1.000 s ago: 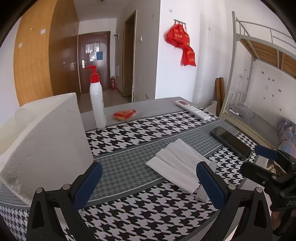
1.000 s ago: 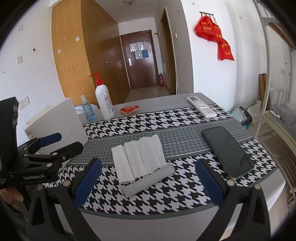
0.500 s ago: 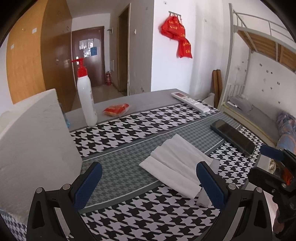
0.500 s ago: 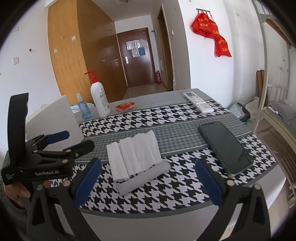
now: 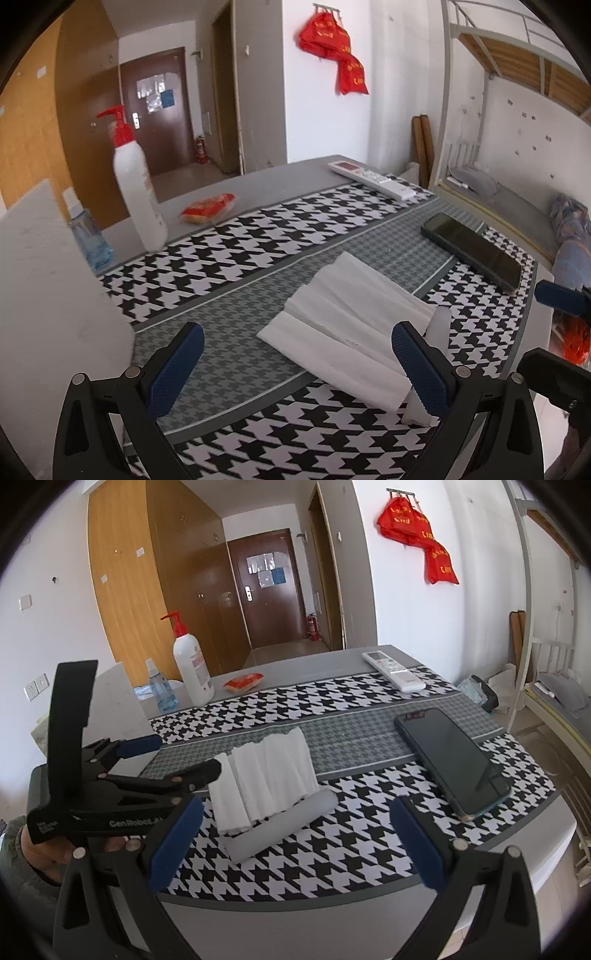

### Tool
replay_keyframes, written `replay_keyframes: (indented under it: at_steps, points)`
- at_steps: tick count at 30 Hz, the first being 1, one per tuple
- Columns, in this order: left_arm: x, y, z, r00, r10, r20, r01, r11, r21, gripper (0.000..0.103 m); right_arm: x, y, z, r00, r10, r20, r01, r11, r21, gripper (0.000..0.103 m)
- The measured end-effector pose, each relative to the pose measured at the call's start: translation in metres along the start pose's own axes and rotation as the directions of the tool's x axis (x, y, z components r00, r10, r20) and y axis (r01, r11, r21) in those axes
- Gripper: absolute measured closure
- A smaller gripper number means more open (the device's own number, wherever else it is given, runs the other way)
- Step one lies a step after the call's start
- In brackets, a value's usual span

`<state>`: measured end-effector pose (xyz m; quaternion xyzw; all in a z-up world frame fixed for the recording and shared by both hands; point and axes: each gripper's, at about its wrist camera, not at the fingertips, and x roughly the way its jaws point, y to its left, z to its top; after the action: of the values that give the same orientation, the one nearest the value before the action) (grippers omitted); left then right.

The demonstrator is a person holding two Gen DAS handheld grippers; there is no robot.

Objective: Organize soft objects
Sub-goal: 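Move the left gripper to the white tissue stack and close on its edge, then grasp the white foam cylinder with the right gripper while the left gripper holds the tissues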

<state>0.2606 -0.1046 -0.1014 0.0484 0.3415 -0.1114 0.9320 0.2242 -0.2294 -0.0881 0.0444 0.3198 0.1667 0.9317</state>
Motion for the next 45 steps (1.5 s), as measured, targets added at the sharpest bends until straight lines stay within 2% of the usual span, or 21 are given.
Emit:
replay_keyframes:
  at_steps: [3, 8, 15, 20, 22, 24, 30, 31, 36, 38, 42, 45]
  points:
    - [0.010, 0.001, 0.000, 0.999, -0.033, -0.035, 0.032, 0.999, -0.016, 0.001, 0.001, 0.000, -0.001, 1.000, -0.001, -0.003, 0.001, 1.000, 0.001, 0.001]
    - [0.019, -0.002, -0.001, 0.998, -0.015, -0.062, 0.014, 1.000, -0.018, 0.002, 0.004, 0.000, -0.001, 1.000, 0.000, -0.008, 0.000, 1.000, 0.002, 0.001]
    - [0.034, -0.001, -0.003, 0.992, -0.023, -0.122, 0.019, 0.999, -0.033, 0.013, 0.007, 0.002, -0.006, 1.000, -0.008, -0.025, 0.007, 1.000, -0.009, 0.001]
    - [0.043, -0.004, -0.005, 0.990, -0.003, -0.144, 0.001, 1.000, -0.015, 0.021, 0.012, 0.004, -0.014, 0.999, -0.005, -0.047, 0.004, 1.000, -0.008, 0.001]
    - [0.047, -0.006, -0.005, 0.986, -0.022, -0.164, 0.020, 1.000, -0.011, 0.023, 0.014, 0.005, -0.016, 0.999, -0.009, -0.054, 0.008, 1.000, -0.012, 0.001]
    - [0.050, -0.007, -0.005, 0.984, -0.031, -0.178, 0.030, 1.000, -0.009, 0.031, 0.013, 0.005, -0.017, 0.999, -0.006, -0.054, 0.006, 1.000, -0.006, 0.001]
    - [0.052, -0.006, -0.005, 0.983, -0.019, -0.183, 0.016, 1.000, -0.018, 0.037, 0.013, 0.006, -0.021, 0.998, -0.003, -0.058, 0.003, 1.000, -0.005, 0.001]
    - [0.052, -0.005, -0.005, 0.983, -0.019, -0.181, 0.016, 1.000, -0.018, 0.039, 0.013, 0.007, -0.021, 0.998, -0.002, -0.059, 0.002, 1.000, -0.007, 0.001]
    - [0.051, -0.004, -0.003, 0.984, -0.009, -0.176, 0.007, 1.000, -0.013, 0.076, 0.015, 0.010, -0.022, 0.998, 0.003, -0.060, -0.003, 1.000, -0.006, 0.001]
    - [0.050, -0.005, -0.004, 0.984, -0.015, -0.177, 0.016, 1.000, 0.003, 0.084, 0.014, 0.012, -0.022, 0.998, 0.003, -0.060, -0.003, 1.000, -0.006, 0.001]
    - [0.048, 0.000, -0.004, 0.984, -0.006, -0.177, 0.004, 1.000, -0.009, 0.094, 0.016, 0.013, -0.020, 0.998, 0.006, -0.059, -0.007, 1.000, -0.006, 0.001]
    - [0.044, 0.010, -0.004, 0.985, -0.003, -0.171, -0.003, 0.999, -0.035, 0.096, 0.019, 0.016, -0.020, 0.998, 0.013, -0.065, -0.013, 1.000, -0.003, 0.001]
